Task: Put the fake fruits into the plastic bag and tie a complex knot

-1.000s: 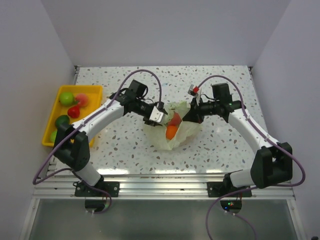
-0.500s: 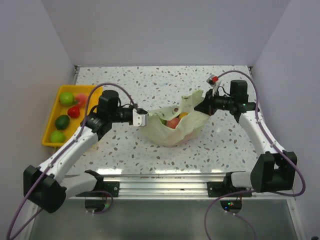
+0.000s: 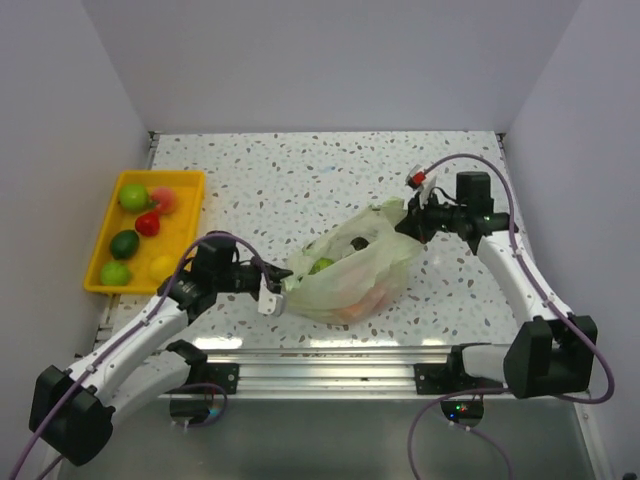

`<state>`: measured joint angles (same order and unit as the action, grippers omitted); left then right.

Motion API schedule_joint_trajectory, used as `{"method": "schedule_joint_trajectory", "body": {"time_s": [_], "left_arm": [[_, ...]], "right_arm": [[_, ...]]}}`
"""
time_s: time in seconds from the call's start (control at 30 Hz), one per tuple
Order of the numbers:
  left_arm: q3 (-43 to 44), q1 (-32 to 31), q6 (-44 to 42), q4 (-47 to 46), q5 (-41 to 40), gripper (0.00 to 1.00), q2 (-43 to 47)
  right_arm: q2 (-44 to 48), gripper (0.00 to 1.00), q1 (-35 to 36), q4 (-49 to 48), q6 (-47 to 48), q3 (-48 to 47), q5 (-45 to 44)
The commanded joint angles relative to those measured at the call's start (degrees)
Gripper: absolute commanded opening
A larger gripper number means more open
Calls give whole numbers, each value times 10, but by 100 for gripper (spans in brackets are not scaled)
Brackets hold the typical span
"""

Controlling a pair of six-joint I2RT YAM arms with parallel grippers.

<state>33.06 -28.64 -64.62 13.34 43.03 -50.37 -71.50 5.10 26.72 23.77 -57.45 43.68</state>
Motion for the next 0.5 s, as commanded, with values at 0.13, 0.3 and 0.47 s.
{"method": "schedule_joint_trajectory", "body": {"time_s": [0.13, 0.3, 0.47], "left_arm": [[-33, -20, -230, 99, -4, 0, -21], [-49, -22, -258, 72, -32, 0, -25], [34, -7, -178, -1, -47, 0, -57]], "right_arm": [[-66, 0, 21, -4, -12, 5, -122], [-84, 0, 19, -5, -78, -20, -109], [-86, 0, 12, -12, -197, -101, -104]]}}
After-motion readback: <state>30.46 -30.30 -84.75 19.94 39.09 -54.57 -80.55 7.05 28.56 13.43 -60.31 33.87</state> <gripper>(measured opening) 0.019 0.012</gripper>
